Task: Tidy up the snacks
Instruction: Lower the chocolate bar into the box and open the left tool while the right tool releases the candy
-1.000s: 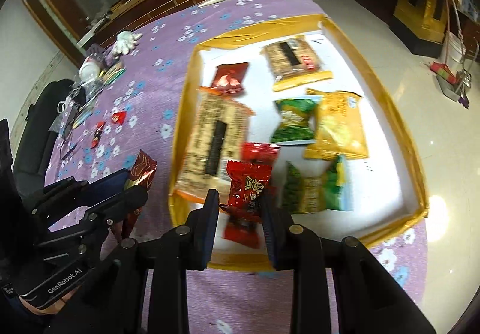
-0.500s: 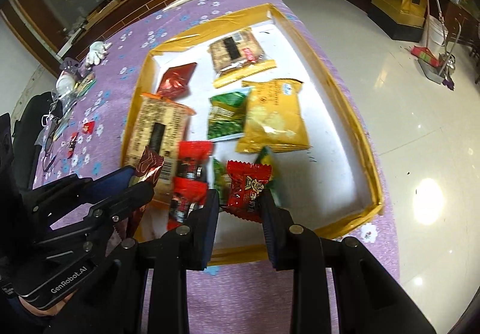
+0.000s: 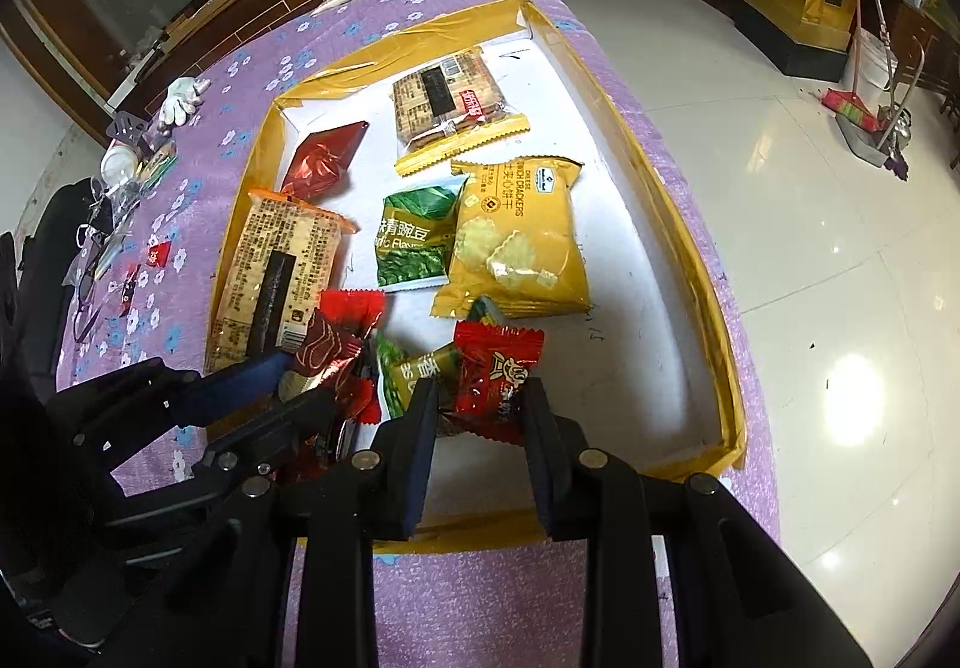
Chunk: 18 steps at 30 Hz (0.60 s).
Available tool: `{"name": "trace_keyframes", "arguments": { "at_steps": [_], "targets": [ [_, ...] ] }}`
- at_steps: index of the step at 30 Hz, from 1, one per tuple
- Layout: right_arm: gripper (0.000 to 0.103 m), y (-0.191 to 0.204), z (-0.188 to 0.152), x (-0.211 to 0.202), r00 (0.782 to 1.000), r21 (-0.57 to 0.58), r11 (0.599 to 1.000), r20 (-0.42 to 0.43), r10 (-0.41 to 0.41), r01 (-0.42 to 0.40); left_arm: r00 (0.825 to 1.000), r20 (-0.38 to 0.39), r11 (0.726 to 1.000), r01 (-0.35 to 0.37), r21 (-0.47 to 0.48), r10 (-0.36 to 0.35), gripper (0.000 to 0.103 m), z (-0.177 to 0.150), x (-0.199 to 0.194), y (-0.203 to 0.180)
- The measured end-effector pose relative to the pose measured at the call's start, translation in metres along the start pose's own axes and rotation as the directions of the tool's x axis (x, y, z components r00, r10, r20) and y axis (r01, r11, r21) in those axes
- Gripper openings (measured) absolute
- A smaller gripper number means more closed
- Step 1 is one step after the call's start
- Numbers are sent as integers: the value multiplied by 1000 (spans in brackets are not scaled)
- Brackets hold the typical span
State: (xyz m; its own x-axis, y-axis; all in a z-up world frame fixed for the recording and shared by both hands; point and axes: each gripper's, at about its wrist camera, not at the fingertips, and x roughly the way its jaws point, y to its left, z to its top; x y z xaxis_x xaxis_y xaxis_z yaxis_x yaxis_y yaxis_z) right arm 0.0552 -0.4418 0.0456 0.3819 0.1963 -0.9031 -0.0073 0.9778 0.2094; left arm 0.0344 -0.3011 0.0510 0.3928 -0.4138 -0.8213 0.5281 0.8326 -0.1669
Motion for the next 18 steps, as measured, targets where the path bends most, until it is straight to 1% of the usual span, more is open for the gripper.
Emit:
{"name": "trace_keyframes", "arguments": {
  "at_steps": [5,8,10,13,15,18],
  "targets": [
    [27,4,2,0,1000,-17,1000,7,-7,7,1000,-1,1000,-3,-9,3,24,2,0,3],
    [27,6,3,-1,1000,-23,1000,12,-11,12,1000,1,1000,-4,-16,4,27,3,-1,5],
    [28,6,3,-1,1000,-23,1000,10,-10,10,1000,3,1000,-8,-19,8,28,4,-1,7],
    [28,7,3,-2,1000,-19,1000,16,-13,13,1000,6,1000,-9,-24,9,32,5,-2,9],
    [31,6,3,-4,1000,-14,1000,20,-17,17,1000,11,1000,-10,-26,10,37,7,-3,11],
    [34,5,3,-6,999,-6,1000,32,-18,18,1000,13,1000,-6,-24,6,38,7,-6,12]
  ]
}}
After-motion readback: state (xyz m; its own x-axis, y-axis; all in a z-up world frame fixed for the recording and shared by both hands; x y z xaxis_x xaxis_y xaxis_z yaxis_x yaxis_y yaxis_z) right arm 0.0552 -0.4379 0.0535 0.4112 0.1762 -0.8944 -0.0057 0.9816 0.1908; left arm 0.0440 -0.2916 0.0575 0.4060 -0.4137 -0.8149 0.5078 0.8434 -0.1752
